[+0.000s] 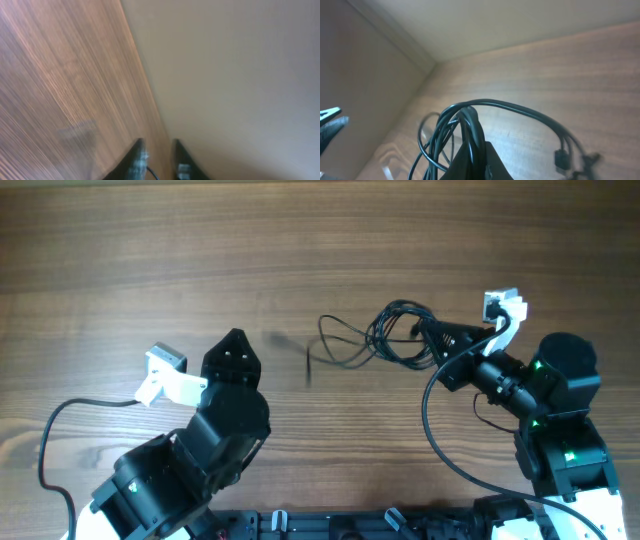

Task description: Untangle cables

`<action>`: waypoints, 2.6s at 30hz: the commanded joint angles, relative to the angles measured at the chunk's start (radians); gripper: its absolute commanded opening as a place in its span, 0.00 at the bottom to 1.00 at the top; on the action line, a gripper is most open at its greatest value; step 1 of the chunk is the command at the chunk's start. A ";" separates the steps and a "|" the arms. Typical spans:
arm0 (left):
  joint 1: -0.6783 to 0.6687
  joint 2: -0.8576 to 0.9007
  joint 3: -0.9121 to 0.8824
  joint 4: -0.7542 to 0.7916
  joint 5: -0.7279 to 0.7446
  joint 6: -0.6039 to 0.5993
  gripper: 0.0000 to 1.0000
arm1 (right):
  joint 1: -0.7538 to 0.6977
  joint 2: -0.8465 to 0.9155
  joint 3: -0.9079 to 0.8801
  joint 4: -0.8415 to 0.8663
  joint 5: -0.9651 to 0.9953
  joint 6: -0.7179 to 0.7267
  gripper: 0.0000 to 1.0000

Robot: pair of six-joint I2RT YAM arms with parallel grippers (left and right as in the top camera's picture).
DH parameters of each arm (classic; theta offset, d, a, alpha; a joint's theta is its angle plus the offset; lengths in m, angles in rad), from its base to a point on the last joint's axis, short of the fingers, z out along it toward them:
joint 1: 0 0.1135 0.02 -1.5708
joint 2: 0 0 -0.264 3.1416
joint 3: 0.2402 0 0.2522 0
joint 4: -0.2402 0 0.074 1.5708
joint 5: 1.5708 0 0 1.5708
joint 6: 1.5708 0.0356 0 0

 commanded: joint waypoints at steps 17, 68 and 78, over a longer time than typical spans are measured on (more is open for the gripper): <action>0.003 0.116 0.015 0.083 0.695 1.598 1.00 | -0.002 -0.003 0.002 0.069 -0.234 -0.175 0.04; 0.003 0.057 0.015 0.330 0.529 0.909 1.00 | -0.002 -0.003 0.002 0.142 -0.084 -0.101 0.04; 0.003 0.195 0.015 0.427 0.712 0.748 1.00 | -0.002 -0.003 0.002 0.294 -0.180 0.081 0.04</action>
